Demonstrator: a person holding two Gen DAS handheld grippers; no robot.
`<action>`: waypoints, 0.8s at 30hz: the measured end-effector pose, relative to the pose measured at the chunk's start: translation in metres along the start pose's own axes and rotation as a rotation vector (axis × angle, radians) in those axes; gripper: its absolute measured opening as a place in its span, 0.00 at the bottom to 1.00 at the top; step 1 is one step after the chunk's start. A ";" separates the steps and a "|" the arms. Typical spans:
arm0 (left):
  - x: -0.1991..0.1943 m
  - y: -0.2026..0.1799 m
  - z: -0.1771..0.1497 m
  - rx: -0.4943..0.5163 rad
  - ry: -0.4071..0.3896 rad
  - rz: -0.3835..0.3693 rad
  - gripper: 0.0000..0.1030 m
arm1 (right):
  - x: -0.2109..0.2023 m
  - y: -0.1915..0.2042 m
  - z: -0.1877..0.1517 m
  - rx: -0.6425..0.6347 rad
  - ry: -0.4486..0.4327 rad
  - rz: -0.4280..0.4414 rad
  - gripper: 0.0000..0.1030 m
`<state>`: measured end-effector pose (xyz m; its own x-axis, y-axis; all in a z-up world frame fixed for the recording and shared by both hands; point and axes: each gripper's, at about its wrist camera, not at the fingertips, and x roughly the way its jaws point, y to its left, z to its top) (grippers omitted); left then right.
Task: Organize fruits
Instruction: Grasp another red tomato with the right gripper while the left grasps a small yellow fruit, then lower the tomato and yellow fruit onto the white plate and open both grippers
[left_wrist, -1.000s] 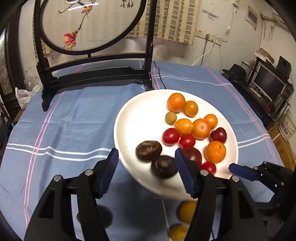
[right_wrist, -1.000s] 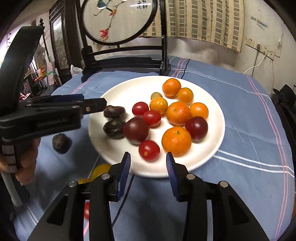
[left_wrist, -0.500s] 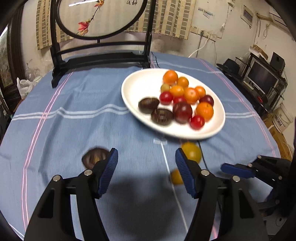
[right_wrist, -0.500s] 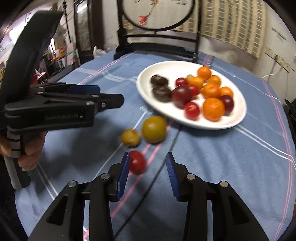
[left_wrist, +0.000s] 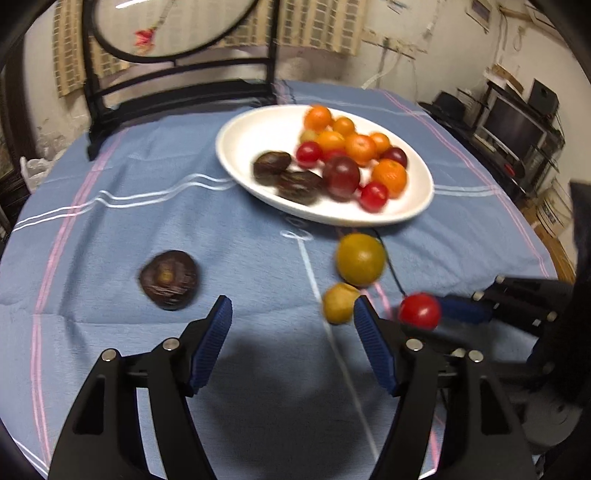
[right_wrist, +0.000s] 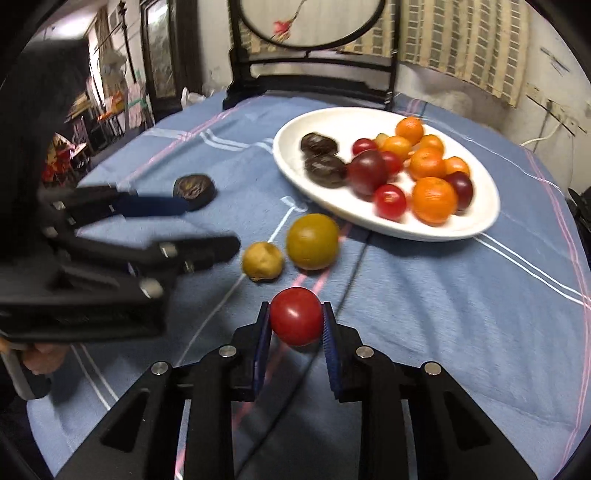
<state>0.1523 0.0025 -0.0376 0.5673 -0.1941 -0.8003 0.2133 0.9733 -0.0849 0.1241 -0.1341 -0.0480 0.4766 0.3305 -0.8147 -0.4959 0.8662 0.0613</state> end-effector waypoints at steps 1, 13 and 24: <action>0.002 -0.004 0.000 0.010 0.003 0.000 0.65 | -0.005 -0.006 -0.003 0.010 -0.009 -0.001 0.26; 0.037 -0.036 0.002 0.109 0.057 0.010 0.30 | -0.025 -0.052 -0.020 0.104 -0.044 -0.037 0.26; 0.003 -0.035 0.039 0.135 -0.056 0.011 0.26 | -0.044 -0.047 0.018 0.038 -0.127 -0.071 0.26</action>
<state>0.1777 -0.0373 -0.0138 0.6125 -0.1940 -0.7663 0.3098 0.9508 0.0070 0.1393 -0.1829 -0.0045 0.5985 0.3110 -0.7383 -0.4313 0.9017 0.0302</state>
